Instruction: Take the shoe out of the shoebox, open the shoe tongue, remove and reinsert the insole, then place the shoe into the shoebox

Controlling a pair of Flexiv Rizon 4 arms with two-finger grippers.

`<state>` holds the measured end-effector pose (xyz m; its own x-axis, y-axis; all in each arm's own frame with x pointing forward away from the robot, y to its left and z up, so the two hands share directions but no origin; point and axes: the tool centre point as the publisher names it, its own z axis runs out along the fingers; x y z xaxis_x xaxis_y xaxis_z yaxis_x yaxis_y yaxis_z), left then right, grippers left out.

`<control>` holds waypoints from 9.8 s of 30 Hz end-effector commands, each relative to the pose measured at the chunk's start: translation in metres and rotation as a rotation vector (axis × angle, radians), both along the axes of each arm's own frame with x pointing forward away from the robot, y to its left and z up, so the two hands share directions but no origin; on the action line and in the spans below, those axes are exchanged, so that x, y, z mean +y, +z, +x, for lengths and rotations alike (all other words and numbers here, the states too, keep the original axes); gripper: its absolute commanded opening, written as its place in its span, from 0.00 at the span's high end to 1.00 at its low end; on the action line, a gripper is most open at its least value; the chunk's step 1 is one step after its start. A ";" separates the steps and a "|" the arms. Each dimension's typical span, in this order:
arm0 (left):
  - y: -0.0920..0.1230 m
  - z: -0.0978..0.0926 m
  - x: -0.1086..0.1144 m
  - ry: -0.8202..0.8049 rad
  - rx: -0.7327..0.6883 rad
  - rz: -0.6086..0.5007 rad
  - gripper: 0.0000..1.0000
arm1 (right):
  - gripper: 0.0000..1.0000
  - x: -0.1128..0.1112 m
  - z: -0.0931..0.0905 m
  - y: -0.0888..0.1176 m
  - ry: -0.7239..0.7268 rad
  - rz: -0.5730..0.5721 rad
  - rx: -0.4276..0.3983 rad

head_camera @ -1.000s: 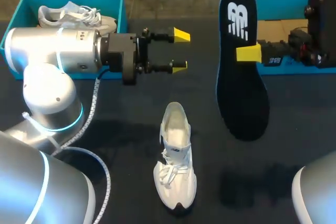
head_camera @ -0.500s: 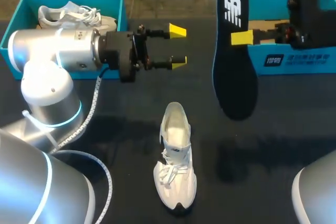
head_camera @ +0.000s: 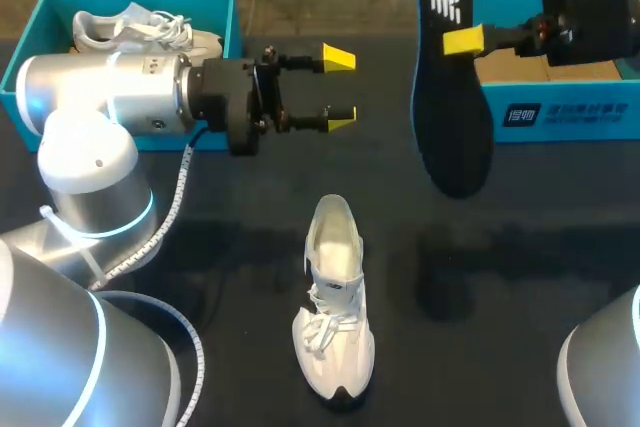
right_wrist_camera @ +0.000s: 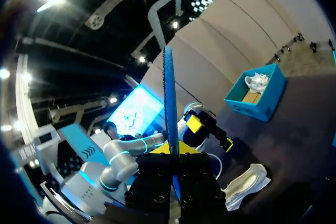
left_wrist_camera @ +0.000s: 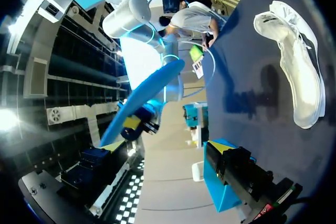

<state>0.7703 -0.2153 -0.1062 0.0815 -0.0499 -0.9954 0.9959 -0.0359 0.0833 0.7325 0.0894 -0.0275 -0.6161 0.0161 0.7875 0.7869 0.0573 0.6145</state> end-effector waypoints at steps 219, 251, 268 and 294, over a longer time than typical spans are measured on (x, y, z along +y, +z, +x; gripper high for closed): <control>-0.045 0.036 -0.002 -0.164 3.256 -0.254 1.00 | 0.00 0.012 0.051 -0.024 -0.176 -0.622 0.480; -0.052 0.040 -0.002 -0.115 3.291 -0.260 1.00 | 0.00 0.069 0.041 0.009 -0.453 -1.381 0.462; -0.052 0.040 -0.002 -0.115 3.291 -0.260 1.00 | 0.00 0.087 0.026 0.005 -0.476 -1.344 0.454; -0.052 0.040 -0.002 -0.115 3.291 -0.260 1.00 | 0.00 0.018 0.027 -0.025 -0.227 -0.420 0.695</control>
